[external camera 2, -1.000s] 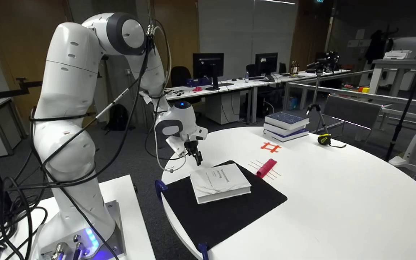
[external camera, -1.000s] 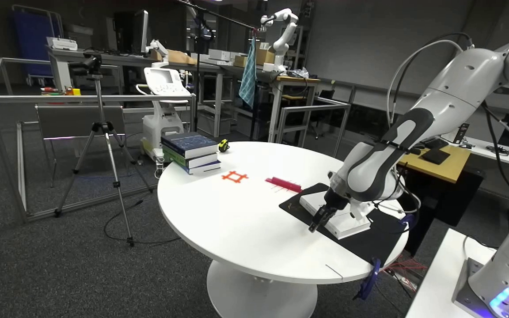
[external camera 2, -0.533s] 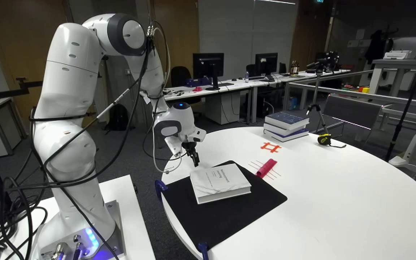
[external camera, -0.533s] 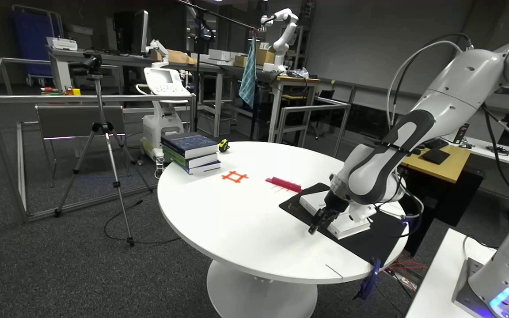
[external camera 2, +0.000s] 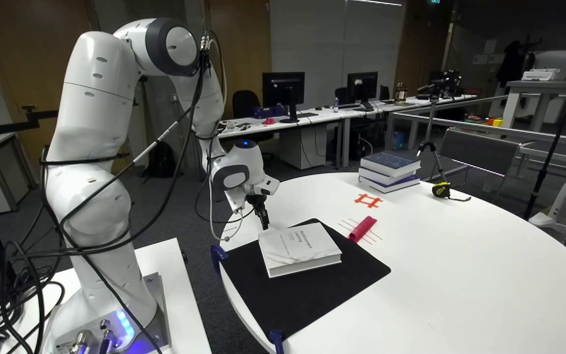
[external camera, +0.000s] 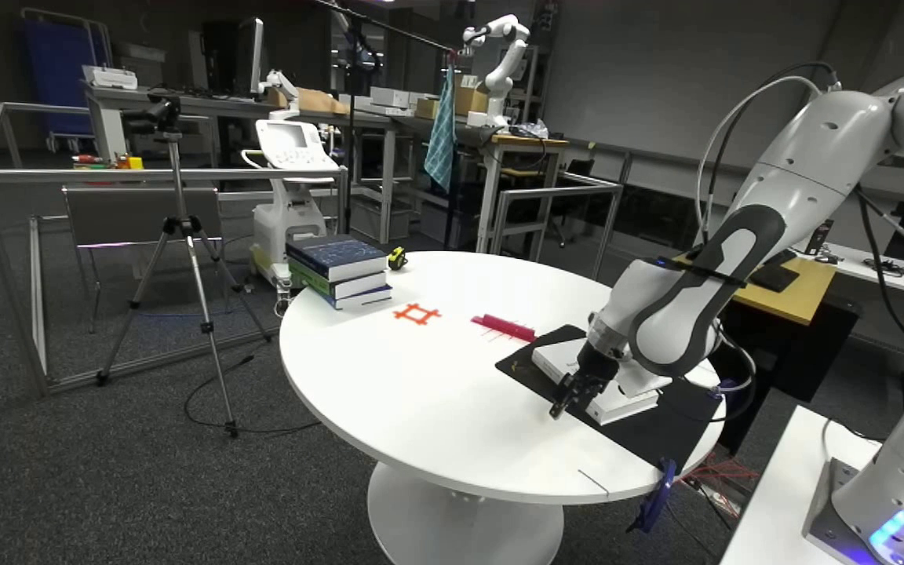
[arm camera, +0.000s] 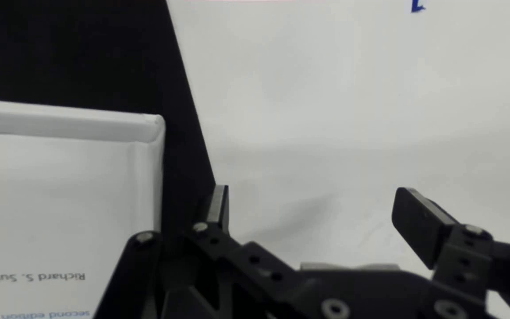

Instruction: Straighten the book

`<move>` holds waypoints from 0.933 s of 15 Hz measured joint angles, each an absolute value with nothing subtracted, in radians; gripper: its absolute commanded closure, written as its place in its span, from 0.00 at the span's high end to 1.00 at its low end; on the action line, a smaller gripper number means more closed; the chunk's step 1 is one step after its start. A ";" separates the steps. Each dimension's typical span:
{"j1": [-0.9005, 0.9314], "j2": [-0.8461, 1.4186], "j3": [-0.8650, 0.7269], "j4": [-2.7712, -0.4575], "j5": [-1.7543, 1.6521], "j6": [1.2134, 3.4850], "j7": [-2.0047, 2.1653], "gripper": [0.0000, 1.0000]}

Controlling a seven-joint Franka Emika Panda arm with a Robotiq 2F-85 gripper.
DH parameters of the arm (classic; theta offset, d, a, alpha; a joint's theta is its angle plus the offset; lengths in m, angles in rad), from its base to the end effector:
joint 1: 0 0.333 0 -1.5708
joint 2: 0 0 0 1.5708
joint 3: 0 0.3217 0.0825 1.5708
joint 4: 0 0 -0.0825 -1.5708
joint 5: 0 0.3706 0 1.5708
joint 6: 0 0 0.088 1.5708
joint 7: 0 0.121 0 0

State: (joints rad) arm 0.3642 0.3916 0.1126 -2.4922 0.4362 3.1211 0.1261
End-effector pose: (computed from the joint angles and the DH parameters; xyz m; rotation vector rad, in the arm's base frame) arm 0.4412 0.1909 0.1623 -2.9619 0.1453 -0.2754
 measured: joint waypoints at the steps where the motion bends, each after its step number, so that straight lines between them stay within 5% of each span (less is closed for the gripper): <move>1: 0.365 0.392 0.100 -2.495 0.404 3.121 0.158 1.00; 14: 0.504 0.363 -0.151 -2.562 0.173 3.117 0.314 1.00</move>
State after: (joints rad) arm 0.5037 0.3631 -0.1508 -2.5624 0.1730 3.1166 0.3137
